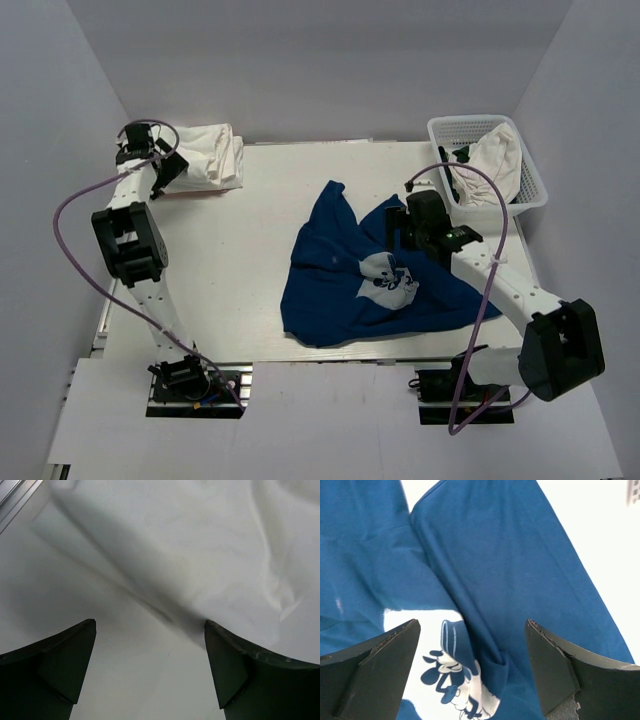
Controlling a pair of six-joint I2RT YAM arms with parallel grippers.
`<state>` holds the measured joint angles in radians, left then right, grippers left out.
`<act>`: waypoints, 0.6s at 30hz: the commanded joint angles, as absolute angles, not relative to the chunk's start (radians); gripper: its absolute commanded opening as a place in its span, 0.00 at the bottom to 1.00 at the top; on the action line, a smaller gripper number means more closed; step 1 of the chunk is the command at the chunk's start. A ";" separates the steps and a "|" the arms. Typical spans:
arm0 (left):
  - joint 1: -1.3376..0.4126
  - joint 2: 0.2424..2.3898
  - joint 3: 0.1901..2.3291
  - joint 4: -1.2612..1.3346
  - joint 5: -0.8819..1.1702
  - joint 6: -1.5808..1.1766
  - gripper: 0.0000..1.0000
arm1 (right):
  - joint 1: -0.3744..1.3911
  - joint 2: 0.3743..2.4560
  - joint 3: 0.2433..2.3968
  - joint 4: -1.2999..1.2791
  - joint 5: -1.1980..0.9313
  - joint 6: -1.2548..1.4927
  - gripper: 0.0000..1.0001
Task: Fold and stack the t-shirts
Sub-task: Flatten out the tshirt
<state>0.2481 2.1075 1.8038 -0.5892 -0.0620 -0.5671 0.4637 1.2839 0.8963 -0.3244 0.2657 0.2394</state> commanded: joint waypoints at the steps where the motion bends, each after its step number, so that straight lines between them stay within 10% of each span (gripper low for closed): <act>1: 0.267 2.176 1.928 -0.583 -0.003 -0.561 0.99 | 0.453 1.311 0.972 -0.350 0.327 0.221 0.90; 18: 0.296 2.238 2.059 -0.609 0.155 -0.600 0.99 | 0.437 1.330 0.997 -0.368 0.345 0.268 0.90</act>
<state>0.2901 2.3287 2.0830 -0.5896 0.1009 -0.5797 0.4477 1.3567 0.9665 -0.3691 0.3325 0.2379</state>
